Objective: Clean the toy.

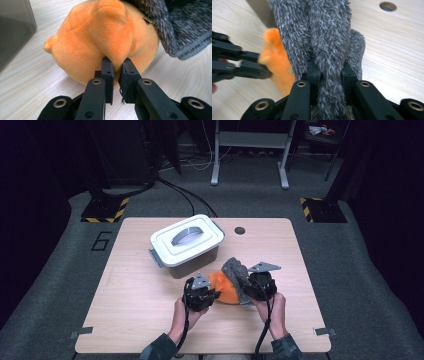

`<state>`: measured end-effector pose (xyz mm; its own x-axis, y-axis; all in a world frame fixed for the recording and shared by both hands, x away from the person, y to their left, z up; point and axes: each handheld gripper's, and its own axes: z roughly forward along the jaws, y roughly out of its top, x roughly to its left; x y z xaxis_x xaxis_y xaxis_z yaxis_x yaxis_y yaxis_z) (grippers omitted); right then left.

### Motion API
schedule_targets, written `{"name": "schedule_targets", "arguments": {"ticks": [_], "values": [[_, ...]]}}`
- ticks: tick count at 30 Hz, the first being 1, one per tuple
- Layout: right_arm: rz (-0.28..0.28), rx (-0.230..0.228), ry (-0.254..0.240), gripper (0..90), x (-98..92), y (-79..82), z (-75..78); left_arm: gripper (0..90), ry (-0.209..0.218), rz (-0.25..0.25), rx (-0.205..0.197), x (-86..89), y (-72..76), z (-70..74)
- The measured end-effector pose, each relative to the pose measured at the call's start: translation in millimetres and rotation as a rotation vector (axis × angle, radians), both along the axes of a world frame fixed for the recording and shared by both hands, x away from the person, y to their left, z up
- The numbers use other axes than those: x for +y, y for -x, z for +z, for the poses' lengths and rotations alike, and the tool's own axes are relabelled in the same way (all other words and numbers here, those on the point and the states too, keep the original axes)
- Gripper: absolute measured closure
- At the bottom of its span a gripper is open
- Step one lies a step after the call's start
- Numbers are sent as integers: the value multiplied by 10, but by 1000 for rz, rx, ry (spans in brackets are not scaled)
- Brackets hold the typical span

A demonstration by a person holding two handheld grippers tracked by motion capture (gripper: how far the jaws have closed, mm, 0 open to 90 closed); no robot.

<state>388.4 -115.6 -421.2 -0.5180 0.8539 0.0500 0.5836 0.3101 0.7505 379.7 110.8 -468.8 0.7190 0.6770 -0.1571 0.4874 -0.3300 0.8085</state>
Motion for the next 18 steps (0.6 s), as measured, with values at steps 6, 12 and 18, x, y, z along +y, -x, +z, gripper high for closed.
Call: {"name": "schedule_targets", "arguments": {"ticks": [6,12,18], "values": [[-36,30,-24,747,-156,-76,-80,825,9,10,1,11,-10,-12],[-70,57,-23,747,-285,-159,-208,823,8,9,4,14,-14,-12],[-122,85,-3,747,-327,-232,-315,823,9,11,2,26,-23,-15]]}}
